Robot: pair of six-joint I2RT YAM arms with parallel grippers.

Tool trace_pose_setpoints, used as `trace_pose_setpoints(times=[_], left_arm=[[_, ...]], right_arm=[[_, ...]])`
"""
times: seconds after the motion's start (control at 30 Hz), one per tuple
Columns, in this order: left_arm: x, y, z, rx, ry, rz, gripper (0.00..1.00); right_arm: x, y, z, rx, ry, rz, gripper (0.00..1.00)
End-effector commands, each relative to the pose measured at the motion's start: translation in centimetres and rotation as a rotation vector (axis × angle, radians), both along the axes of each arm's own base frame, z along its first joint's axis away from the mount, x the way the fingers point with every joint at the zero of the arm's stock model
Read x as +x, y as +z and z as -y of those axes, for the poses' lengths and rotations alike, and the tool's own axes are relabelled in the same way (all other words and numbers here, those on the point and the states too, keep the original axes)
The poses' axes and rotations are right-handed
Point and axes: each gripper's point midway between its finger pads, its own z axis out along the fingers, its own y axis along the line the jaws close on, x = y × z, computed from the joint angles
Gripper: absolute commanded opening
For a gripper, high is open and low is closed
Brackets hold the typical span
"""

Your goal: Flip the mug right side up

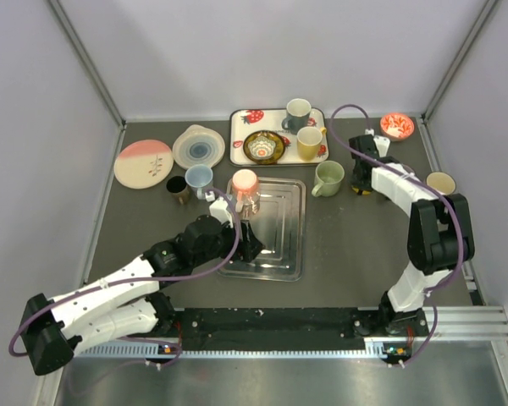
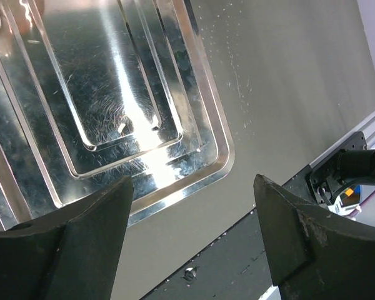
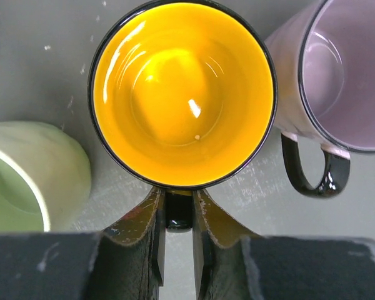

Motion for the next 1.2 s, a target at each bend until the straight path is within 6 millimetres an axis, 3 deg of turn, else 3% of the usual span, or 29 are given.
trace_pose_setpoints(times=[0.0,0.23,0.33,0.43,0.47,0.53,0.57,0.6,0.63,0.67,0.7,0.77,0.8,0.83,0.9,0.93,1.0,1.03,1.07,1.17], left_arm=[[0.6,1.0,0.8,-0.042,-0.008,0.045,0.83],[1.4,2.1,1.7,-0.058,0.0,0.058,0.83],[1.7,2.3,2.2,-0.08,0.007,0.053,0.84],[2.0,2.8,3.0,-0.13,0.019,0.045,0.95],[2.2,3.8,3.6,-0.184,0.021,0.055,0.99],[1.8,3.9,4.5,-0.252,-0.012,0.054,0.99],[1.7,4.4,4.9,-0.313,-0.009,0.048,0.99],[1.5,6.6,5.7,-0.42,-0.039,0.09,0.99],[1.3,6.0,5.7,-0.455,-0.043,0.086,0.99],[1.1,6.6,6.0,-0.515,-0.048,0.074,0.99],[1.2,8.3,6.4,-0.596,-0.061,0.113,0.99],[0.6,8.5,6.8,-0.665,-0.092,0.093,0.99],[0.4,8.6,7.4,-0.693,-0.118,0.089,0.99],[0.0,10.3,7.6,-0.767,-0.155,0.131,0.99],[-0.6,10.4,8.5,-0.819,-0.214,0.102,0.99],[-0.9,12.2,8.5,-0.895,-0.239,0.128,0.98],[-0.8,11.4,9.1,-0.915,-0.25,0.102,0.97],[-1.1,12.8,9.0,-0.975,-0.269,0.125,0.95],[-0.8,12.1,9.4,-0.974,-0.266,0.112,0.94],[-0.6,12.8,9.5,-1.029,-0.275,0.124,0.91]], right_arm=[[-1.2,2.9,0.3,0.039,-0.021,0.069,0.0],[-5.0,7.7,0.0,0.097,0.018,0.175,0.0],[-6.5,9.1,-1.2,0.141,0.066,0.209,0.0],[-8.3,11.5,-3.2,0.248,0.129,0.296,0.0],[-9.1,12.7,-4.3,0.315,0.167,0.344,0.0],[-9.9,14.0,-6.2,0.409,0.234,0.393,0.0],[-10.5,14.0,-7.9,0.501,0.283,0.402,0.0],[-11.3,15.6,-8.8,0.562,0.327,0.454,0.0],[-11.7,16.2,-10.0,0.62,0.373,0.47,0.0],[-12.8,16.3,-11.5,0.709,0.418,0.457,0.0],[-13.3,18.2,-12.4,0.758,0.471,0.52,0.0],[-15.0,19.3,-14.4,0.88,0.546,0.529,0.0],[-15.3,21.0,-15.0,0.921,0.594,0.588,0.0],[-16.2,21.7,-15.5,0.968,0.636,0.622,0.0],[-17.7,24.2,-16.7,1.079,0.704,0.683,0.0],[-18.4,24.2,-17.0,1.112,0.734,0.686,0.0],[-19.3,24.9,-17.7,1.179,0.75,0.689,0.0],[-19.7,25.3,-17.9,1.197,0.776,0.707,0.0],[-19.9,25.3,-18.1,1.218,0.776,0.698,0.0],[-20.5,25.7,-18.4,1.253,0.799,0.7,0.0]])
